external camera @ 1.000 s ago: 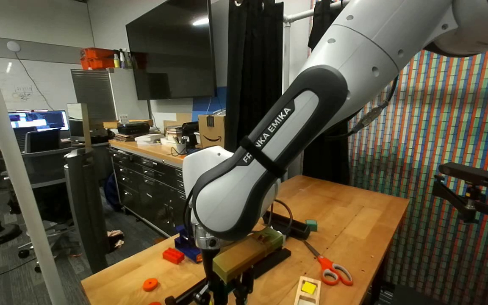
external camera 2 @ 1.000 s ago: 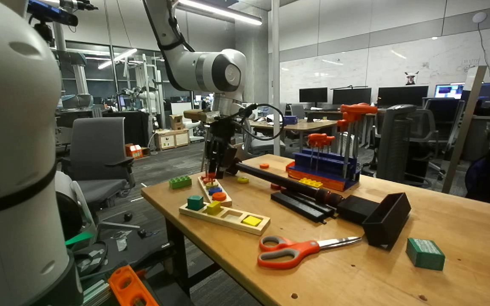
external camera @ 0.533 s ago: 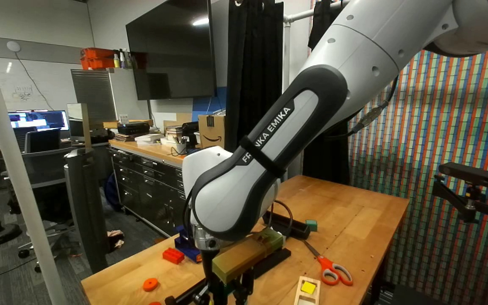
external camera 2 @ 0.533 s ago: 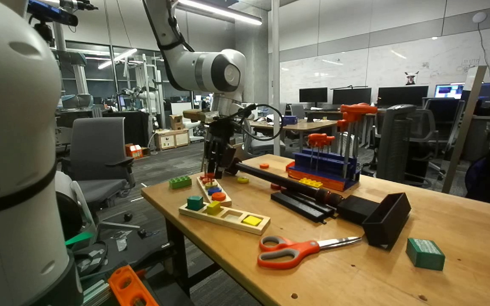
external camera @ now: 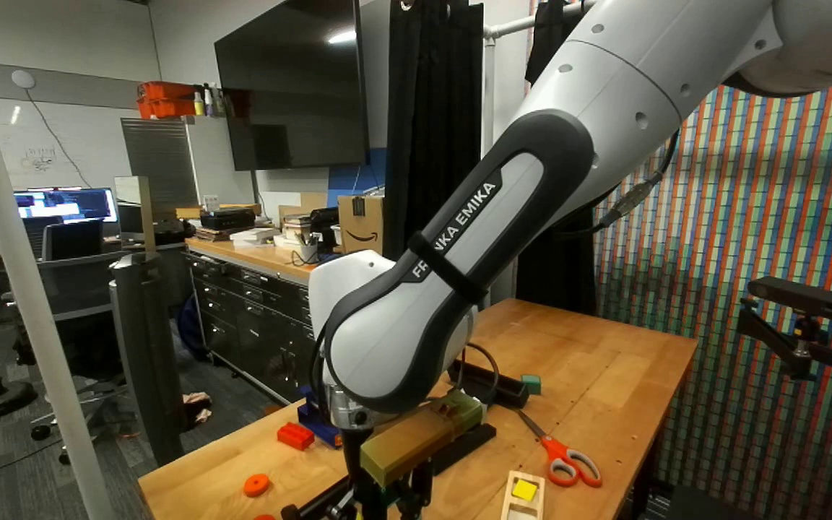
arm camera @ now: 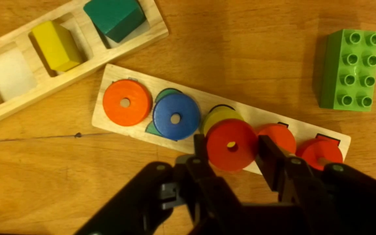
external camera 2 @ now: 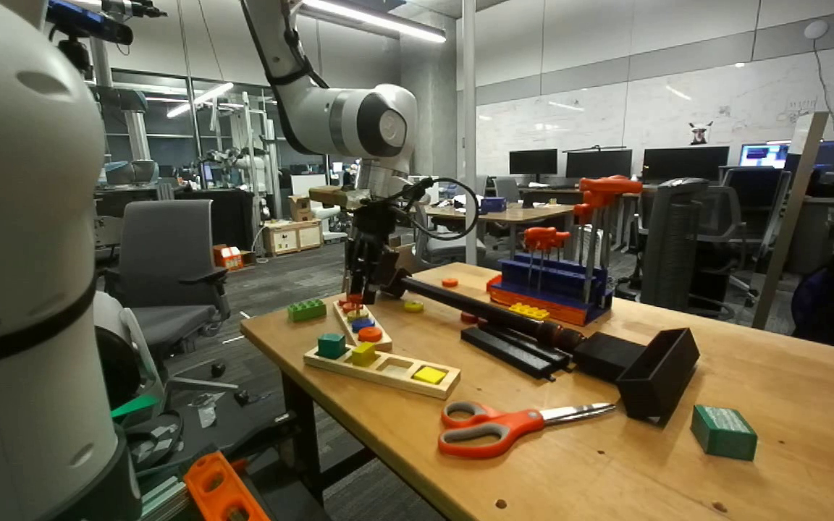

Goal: Take the round orange and yellow blocks from the table and put them on the third and fourth position from the right on the wooden board respectively

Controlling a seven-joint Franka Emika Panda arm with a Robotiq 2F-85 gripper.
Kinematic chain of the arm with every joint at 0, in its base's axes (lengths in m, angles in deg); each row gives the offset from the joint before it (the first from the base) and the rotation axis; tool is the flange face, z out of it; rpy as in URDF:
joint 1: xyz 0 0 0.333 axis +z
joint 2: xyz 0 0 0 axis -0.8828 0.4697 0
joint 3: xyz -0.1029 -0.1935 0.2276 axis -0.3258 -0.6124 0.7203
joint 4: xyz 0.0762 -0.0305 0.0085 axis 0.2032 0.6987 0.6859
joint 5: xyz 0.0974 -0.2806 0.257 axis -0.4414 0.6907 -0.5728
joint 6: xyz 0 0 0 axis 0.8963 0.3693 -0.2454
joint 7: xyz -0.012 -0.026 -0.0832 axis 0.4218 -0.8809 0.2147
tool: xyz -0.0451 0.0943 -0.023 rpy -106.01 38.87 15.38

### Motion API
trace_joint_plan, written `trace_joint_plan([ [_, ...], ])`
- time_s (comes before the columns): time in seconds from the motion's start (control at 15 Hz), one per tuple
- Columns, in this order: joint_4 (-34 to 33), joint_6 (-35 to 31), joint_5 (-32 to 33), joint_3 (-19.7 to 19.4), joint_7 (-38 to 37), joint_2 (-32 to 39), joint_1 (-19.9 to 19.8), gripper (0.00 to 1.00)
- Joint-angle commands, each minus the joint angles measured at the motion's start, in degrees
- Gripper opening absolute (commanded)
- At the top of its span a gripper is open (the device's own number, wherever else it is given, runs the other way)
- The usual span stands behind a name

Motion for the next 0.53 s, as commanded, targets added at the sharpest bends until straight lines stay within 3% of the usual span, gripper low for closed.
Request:
trace_joint_plan([
  [0.0,0.2,0.4,-1.3,0.4,0.5,0.1,0.1,0.24],
  [0.47,1.0,0.7,-0.4,0.3,-1.1,-1.0,0.4,0.24],
])
